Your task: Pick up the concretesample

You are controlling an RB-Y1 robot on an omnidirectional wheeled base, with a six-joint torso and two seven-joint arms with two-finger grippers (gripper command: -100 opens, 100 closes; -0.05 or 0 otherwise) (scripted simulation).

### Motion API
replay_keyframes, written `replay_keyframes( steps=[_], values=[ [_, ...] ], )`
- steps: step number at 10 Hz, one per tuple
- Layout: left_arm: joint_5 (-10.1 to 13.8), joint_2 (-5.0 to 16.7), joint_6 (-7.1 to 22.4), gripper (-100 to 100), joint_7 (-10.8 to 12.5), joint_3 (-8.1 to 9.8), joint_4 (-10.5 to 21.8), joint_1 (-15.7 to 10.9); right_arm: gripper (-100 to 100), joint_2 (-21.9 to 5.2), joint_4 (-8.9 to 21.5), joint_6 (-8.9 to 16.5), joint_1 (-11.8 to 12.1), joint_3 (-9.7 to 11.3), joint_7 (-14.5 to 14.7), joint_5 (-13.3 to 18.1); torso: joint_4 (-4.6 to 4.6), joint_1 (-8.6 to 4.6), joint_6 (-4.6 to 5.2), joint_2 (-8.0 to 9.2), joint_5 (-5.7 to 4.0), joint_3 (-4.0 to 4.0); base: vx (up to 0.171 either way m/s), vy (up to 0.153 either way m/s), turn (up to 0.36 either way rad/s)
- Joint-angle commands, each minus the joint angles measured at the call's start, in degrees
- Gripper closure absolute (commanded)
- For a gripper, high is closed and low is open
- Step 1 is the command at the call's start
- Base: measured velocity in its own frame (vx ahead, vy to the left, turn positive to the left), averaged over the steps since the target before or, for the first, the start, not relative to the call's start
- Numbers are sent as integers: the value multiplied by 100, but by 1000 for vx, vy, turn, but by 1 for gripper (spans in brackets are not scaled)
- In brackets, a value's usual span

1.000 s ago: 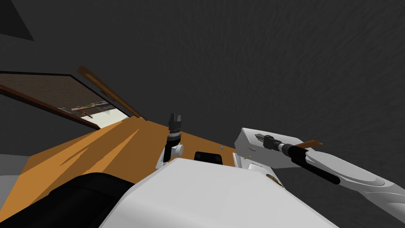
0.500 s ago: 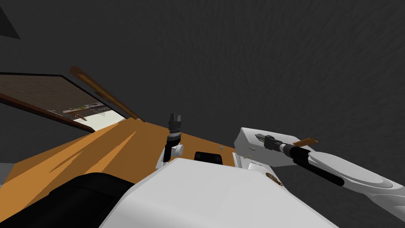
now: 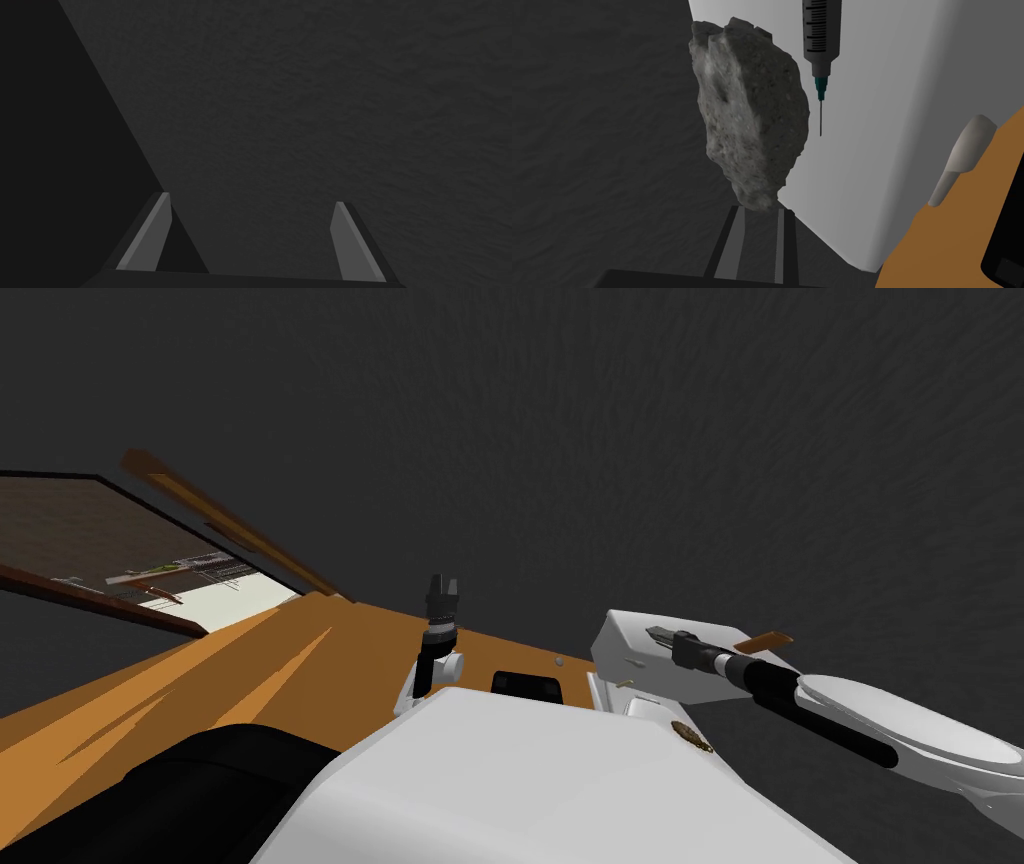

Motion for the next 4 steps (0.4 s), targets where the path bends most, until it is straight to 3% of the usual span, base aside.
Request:
replay_keyframes(
  steps=[1,2,3,4],
  values=[
    [0,0,0,0,0,0,0,0,100,-57,-4,-67,69,-28,219,-211,0,0,0,0,0,0,32,23,-86],
    [0,0,0,0,0,0,0,0,100,-95,-13,-100,113,-43,339,-338,1,0,-1,1,1,1,32,21,-80],
    [0,0,0,0,0,0,0,0,100,-71,-11,-66,81,-24,242,-251,1,0,-2,1,1,1,13,10,-20],
    [0,0,0,0,0,0,0,-1,0,-74,-9,-74,85,-25,270,-265,1,-4,-6,4,0,2,0,0,0]
  ],
)
